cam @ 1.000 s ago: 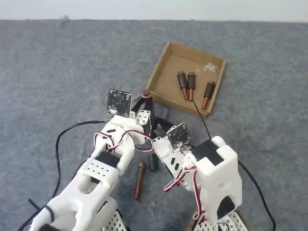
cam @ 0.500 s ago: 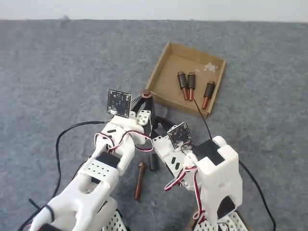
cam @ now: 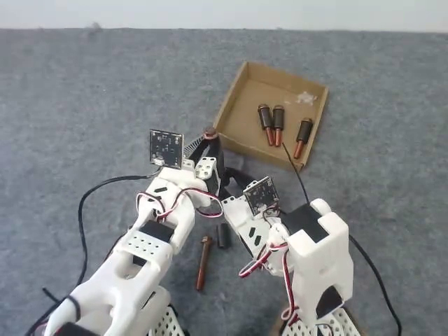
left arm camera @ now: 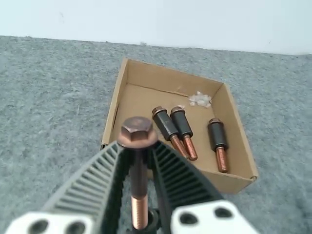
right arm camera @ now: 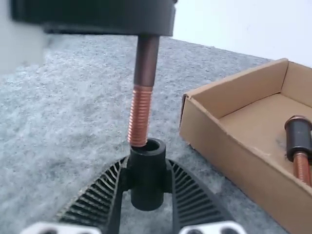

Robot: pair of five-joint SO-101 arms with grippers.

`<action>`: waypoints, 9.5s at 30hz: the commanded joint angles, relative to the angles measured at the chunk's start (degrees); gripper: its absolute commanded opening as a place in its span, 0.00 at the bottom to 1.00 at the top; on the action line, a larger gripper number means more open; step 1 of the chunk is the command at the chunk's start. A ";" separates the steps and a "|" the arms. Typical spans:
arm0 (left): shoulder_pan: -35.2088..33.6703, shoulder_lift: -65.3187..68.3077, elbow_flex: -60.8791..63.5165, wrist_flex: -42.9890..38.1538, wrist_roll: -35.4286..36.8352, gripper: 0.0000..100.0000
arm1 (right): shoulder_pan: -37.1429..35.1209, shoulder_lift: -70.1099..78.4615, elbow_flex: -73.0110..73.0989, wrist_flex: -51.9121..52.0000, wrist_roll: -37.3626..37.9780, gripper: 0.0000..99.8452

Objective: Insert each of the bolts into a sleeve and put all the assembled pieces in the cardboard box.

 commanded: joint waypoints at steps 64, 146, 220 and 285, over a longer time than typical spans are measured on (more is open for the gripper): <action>3.78 6.77 -2.15 7.91 -0.09 0.22 | 3.47 -17.54 2.64 16.48 -0.97 0.01; -25.05 -25.41 3.65 43.96 -9.76 0.01 | 12.18 -44.00 2.90 49.63 -4.13 0.01; -37.89 -25.67 1.63 48.44 -24.70 0.01 | 26.86 5.32 -117.80 161.19 -4.31 0.01; -36.31 -25.67 1.80 48.62 -24.88 0.01 | 4.53 -39.78 -54.07 167.52 3.78 0.01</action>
